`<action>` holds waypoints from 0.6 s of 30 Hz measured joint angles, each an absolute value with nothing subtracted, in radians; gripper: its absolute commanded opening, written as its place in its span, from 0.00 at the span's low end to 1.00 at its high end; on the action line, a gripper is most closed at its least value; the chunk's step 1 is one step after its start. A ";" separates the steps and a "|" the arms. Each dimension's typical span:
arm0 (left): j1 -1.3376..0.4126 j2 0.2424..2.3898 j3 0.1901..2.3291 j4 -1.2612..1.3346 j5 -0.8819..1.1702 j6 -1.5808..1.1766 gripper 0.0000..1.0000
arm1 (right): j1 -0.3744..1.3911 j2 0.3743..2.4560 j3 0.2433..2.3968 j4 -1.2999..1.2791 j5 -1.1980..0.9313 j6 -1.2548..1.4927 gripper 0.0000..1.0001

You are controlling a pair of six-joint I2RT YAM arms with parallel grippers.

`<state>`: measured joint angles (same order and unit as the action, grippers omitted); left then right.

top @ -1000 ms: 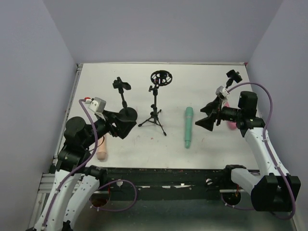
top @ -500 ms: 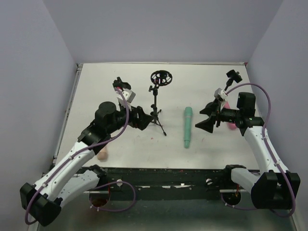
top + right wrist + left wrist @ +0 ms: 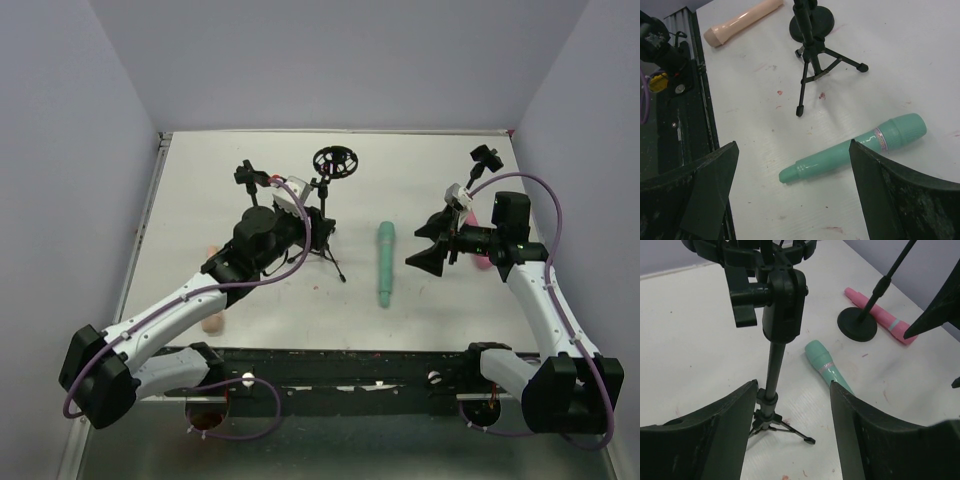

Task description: Attach the microphones to the stand

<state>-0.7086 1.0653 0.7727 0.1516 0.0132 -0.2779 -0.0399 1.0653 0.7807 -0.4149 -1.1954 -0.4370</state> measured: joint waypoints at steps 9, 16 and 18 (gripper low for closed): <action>-0.760 1.170 0.773 0.337 -0.168 -0.164 0.56 | -0.040 1.066 0.781 -0.415 -1.200 -0.438 1.00; -0.781 1.239 0.774 0.424 -0.208 -0.105 0.22 | -0.040 1.066 0.781 -0.415 -1.200 -0.439 1.00; -0.785 1.246 0.774 0.430 -0.210 -0.091 0.14 | -0.040 1.066 0.781 -0.415 -1.200 -0.439 1.00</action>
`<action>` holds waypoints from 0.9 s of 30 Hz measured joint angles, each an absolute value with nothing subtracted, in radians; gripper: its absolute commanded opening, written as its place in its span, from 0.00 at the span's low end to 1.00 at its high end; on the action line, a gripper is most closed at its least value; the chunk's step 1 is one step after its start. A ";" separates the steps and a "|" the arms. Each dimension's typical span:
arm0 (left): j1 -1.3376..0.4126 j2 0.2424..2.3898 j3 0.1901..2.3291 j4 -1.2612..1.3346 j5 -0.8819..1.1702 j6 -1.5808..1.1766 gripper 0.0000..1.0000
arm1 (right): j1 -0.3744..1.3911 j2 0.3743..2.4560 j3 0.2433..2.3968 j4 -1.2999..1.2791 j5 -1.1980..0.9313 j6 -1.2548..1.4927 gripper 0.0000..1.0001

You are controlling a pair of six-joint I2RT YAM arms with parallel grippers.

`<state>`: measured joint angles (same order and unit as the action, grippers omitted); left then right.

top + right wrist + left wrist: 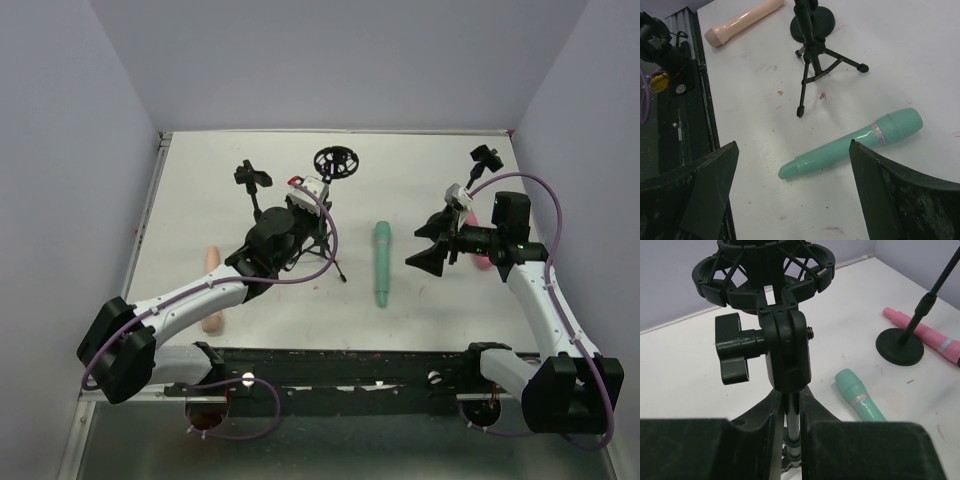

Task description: Attach the microphones to the stand

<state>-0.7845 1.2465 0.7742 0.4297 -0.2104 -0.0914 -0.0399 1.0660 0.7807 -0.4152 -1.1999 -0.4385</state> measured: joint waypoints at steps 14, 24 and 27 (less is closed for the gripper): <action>-0.788 1.134 0.732 0.366 -0.018 -0.026 0.00 | -0.040 1.070 0.781 -0.416 -1.200 -0.440 1.00; -0.766 1.057 0.636 0.413 0.359 -0.049 0.00 | -0.040 1.076 0.781 -0.430 -1.222 -0.465 1.00; -0.765 1.057 0.612 0.458 0.399 -0.053 0.00 | -0.039 1.077 0.780 -0.429 -1.222 -0.459 1.00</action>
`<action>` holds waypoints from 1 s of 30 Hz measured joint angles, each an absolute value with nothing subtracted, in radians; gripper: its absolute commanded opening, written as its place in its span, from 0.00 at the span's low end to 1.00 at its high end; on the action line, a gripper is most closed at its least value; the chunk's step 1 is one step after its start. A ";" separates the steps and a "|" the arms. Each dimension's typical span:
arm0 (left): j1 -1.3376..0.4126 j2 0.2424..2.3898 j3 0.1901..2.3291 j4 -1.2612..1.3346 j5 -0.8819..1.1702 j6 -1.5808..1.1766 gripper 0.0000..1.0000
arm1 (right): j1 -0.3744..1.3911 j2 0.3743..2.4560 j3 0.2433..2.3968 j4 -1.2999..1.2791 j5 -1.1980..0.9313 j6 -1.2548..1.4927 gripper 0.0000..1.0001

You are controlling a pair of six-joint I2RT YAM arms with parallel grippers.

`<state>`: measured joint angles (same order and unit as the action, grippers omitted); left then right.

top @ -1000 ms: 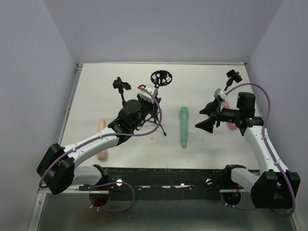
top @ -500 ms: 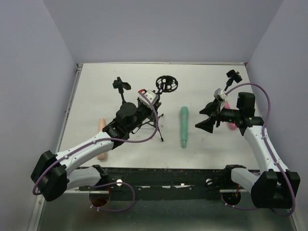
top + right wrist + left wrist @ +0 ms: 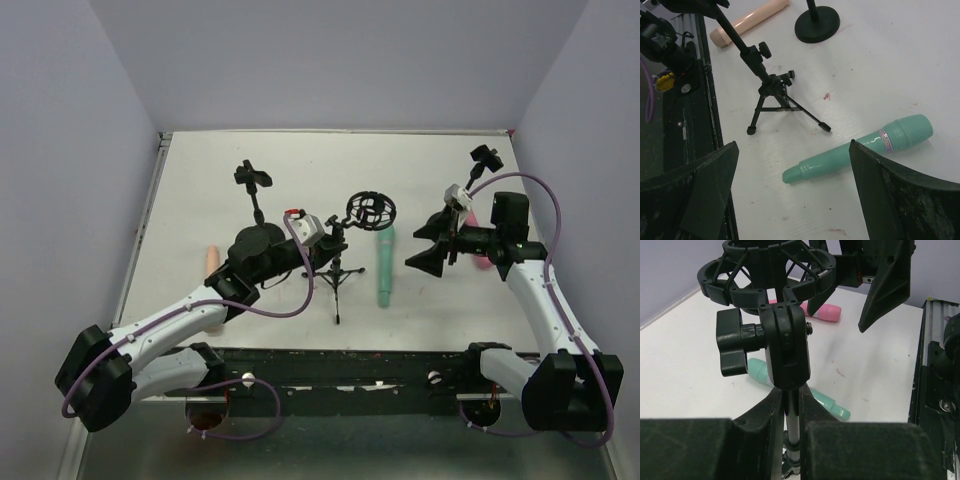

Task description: Attach the microphones to the stand

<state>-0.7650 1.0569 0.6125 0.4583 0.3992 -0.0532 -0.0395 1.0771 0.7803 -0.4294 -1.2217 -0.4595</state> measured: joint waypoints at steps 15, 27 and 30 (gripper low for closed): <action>-0.760 0.949 0.497 0.550 0.316 -0.098 0.86 | 0.066 1.196 0.751 -0.318 -1.045 -0.306 1.00; -0.760 0.577 0.483 0.286 0.024 -0.208 0.98 | 0.278 1.344 0.734 -0.163 -0.570 -0.109 1.00; -0.760 0.510 0.454 0.232 -0.018 -0.236 0.98 | 0.322 1.390 0.735 -0.122 -0.421 -0.025 1.00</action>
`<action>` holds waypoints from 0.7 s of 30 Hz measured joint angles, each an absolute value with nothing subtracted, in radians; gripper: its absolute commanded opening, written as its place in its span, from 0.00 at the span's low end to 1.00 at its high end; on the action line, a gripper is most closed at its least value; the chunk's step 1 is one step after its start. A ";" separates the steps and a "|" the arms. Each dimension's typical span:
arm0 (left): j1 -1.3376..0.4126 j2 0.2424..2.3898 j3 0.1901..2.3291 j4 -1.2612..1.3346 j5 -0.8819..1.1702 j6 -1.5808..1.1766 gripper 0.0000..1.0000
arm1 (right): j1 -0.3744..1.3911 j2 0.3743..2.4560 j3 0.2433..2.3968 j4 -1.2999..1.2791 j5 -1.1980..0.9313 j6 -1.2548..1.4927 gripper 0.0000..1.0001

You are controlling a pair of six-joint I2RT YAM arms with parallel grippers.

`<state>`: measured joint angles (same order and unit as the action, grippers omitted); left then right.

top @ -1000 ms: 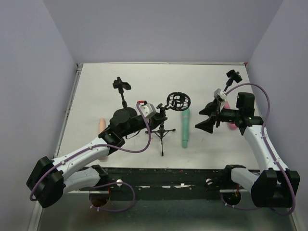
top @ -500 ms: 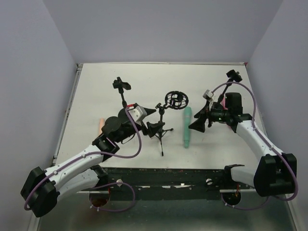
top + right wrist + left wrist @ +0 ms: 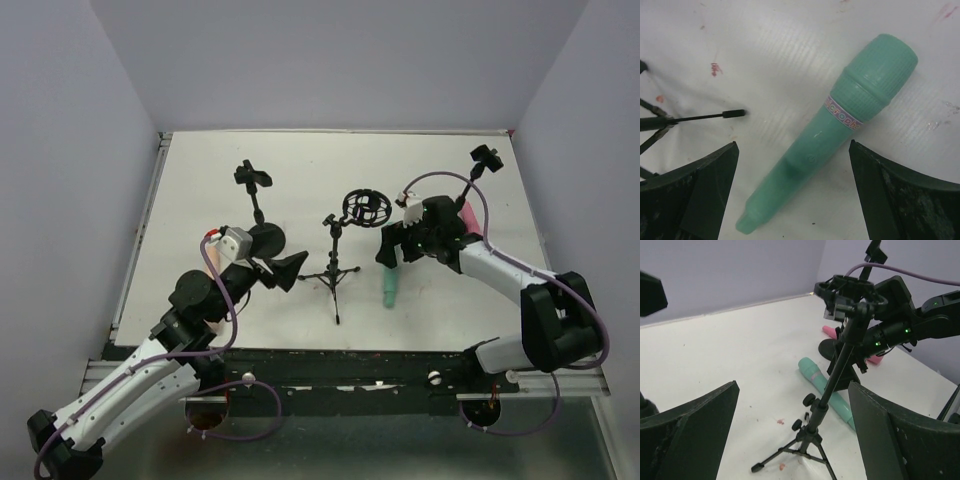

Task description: Attach the microphones to the stand

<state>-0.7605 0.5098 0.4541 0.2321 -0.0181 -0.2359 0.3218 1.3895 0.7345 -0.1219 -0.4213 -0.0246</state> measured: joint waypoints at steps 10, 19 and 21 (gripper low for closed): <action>-0.760 0.411 0.368 0.130 -0.098 -0.293 0.98 | 0.386 1.511 0.739 -0.105 -0.168 0.088 0.84; -0.760 0.406 0.368 0.128 -0.105 -0.303 0.98 | 0.393 1.565 0.768 -0.106 -0.090 0.081 0.72; -0.760 0.405 0.368 0.128 -0.105 -0.305 0.98 | 0.393 1.568 0.770 -0.107 -0.075 0.075 0.73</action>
